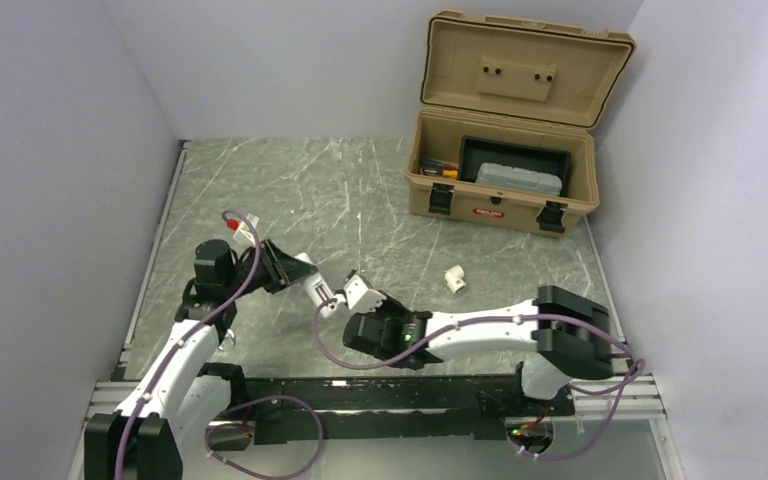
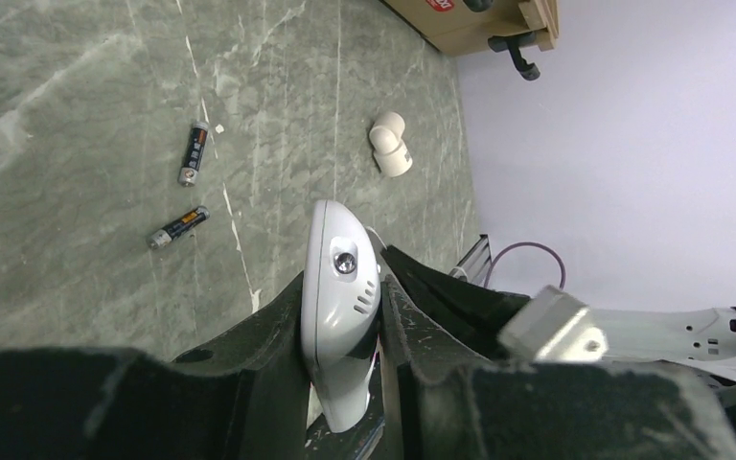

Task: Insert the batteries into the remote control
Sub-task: Place the battery cover at the center of the board.

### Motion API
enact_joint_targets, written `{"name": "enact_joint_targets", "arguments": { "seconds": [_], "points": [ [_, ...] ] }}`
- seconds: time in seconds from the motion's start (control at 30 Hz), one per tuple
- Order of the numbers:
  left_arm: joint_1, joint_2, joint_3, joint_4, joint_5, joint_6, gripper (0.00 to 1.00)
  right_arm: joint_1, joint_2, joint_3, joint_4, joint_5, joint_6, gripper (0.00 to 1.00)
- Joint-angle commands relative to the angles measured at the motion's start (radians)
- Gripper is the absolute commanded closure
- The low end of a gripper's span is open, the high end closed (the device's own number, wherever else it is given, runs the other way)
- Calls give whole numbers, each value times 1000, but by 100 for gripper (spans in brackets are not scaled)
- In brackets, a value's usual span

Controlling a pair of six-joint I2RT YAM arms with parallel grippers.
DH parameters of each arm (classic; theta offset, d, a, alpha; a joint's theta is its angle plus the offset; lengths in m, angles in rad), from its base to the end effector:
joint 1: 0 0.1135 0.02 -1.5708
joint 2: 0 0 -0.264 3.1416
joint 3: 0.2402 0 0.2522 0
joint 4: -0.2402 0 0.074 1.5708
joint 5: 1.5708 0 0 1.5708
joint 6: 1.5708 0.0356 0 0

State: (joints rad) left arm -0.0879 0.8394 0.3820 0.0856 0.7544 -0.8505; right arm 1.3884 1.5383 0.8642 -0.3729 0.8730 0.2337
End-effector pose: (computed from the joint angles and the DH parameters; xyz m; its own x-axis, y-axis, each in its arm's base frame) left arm 0.1802 -0.0404 0.2193 -0.7645 -0.4824 -0.4275 0.1894 0.4658 -0.8644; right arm 0.0792 0.2790 0.1874 -0.2830 -0.7141 -0.6402 -0.5107 0.6772 -0.5297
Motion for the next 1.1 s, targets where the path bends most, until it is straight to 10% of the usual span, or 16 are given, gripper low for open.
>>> {"name": "enact_joint_targets", "arguments": {
  "seconds": [0.0, 0.6, 1.07],
  "points": [
    [30, -23, 51, -6, 47, 37, 100, -19, 122, 76, 19, 127, -182, 100],
    [325, -18, 91, -148, 148, 133, 100, -15, 364, 122, -35, 159, -148, 100],
    [333, -8, 86, -141, 165, 132, 100, 42, 346, 156, -14, 28, -60, 43]
  ]
}}
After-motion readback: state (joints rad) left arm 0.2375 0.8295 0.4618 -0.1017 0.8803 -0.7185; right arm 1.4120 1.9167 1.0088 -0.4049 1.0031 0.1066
